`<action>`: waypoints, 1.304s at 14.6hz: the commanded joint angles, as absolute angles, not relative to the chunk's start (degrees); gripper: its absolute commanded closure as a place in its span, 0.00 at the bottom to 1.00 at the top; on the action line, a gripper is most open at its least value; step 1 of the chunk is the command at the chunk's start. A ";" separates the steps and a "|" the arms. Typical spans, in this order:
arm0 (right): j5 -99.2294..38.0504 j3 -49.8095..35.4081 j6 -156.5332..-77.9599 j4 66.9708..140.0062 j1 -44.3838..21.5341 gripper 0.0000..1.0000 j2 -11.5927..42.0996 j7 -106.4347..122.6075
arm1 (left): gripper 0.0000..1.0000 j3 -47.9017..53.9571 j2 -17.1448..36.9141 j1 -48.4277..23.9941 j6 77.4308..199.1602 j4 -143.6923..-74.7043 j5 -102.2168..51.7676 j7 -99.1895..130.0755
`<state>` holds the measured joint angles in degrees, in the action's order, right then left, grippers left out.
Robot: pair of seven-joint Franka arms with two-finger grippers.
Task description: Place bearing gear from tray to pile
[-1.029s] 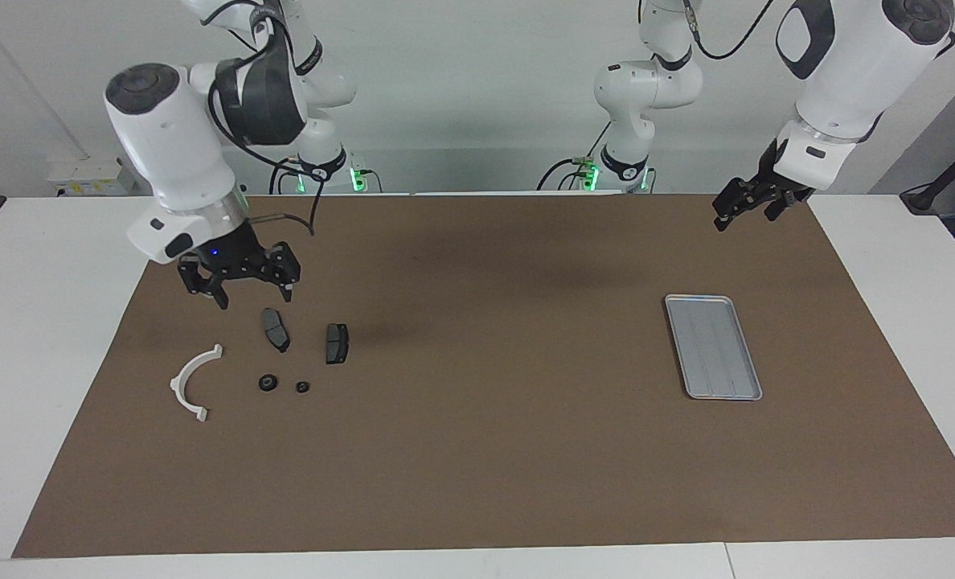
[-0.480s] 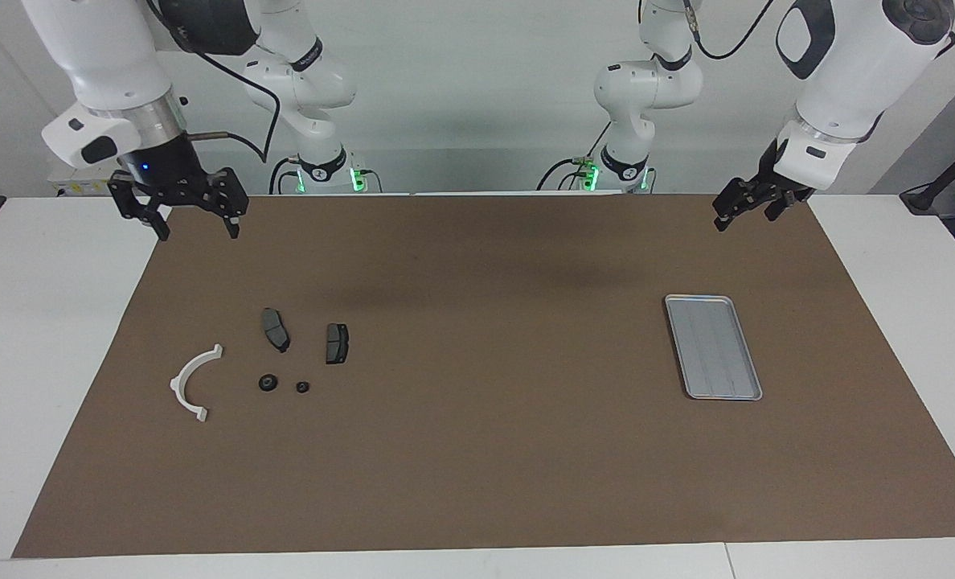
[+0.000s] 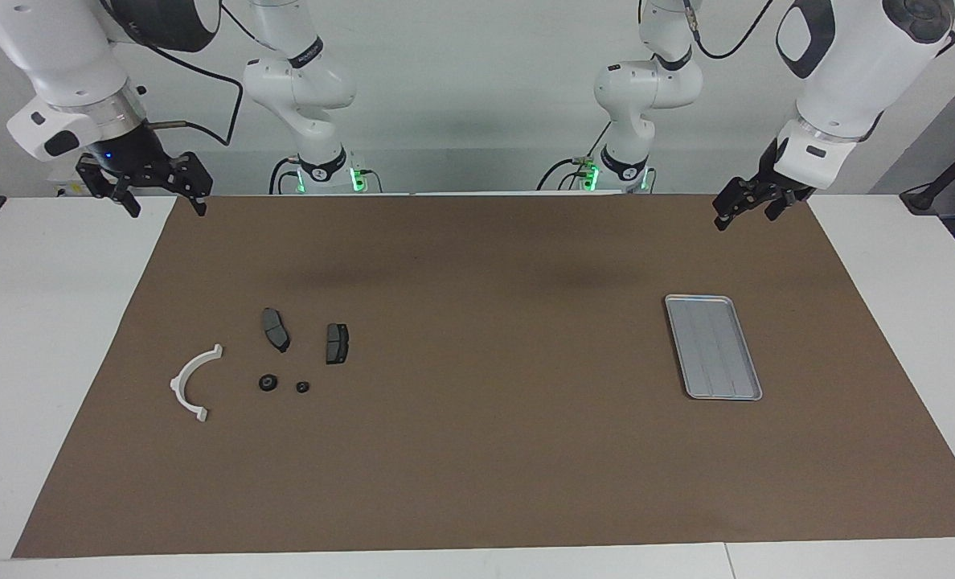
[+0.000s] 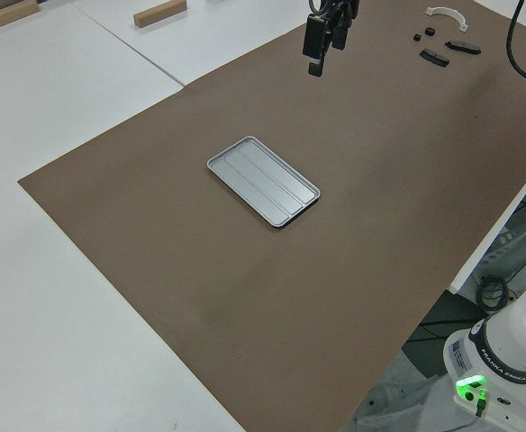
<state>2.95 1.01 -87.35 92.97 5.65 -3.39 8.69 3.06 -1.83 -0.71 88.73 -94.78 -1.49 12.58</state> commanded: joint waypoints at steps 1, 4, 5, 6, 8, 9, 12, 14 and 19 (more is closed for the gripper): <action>1.67 0.62 -87.27 95.45 7.03 0.00 -5.62 9.84 | 0.00 2.64 -3.43 -0.97 88.24 -96.06 -2.29 12.13; 0.97 0.62 -87.28 95.27 7.03 0.00 -5.62 9.93 | 0.00 2.64 -3.43 -0.97 88.24 -95.98 -2.29 12.13; 0.62 0.62 -86.84 95.01 7.03 0.00 -5.62 9.93 | 0.00 2.64 -3.43 -0.97 88.24 -96.06 -2.29 12.13; 0.35 0.62 -86.57 94.84 7.03 0.00 -5.63 9.93 | 0.00 2.64 -3.43 -0.97 88.24 -95.98 -2.29 12.13; 0.00 0.62 -86.31 94.48 7.03 0.00 -5.54 9.84 | 0.00 2.64 -3.43 -0.97 88.24 -96.06 -2.29 12.13; -0.52 0.62 -86.22 94.48 7.03 0.00 -5.54 9.76 | 0.00 2.64 -3.43 -0.97 88.24 -95.98 -2.29 12.13; -0.79 0.62 -86.31 94.83 7.03 0.00 -5.71 9.76 | 0.00 2.64 -3.43 -0.97 88.24 -95.98 -2.29 12.13; -1.23 0.62 -86.31 95.10 7.03 0.00 -5.80 9.58 | 0.00 2.64 -3.43 -0.97 88.24 -95.98 -2.29 12.13; -1.05 0.35 -85.87 95.19 7.03 0.00 -5.80 7.73 | 0.00 2.64 -3.43 -0.97 88.24 -95.98 -2.29 12.13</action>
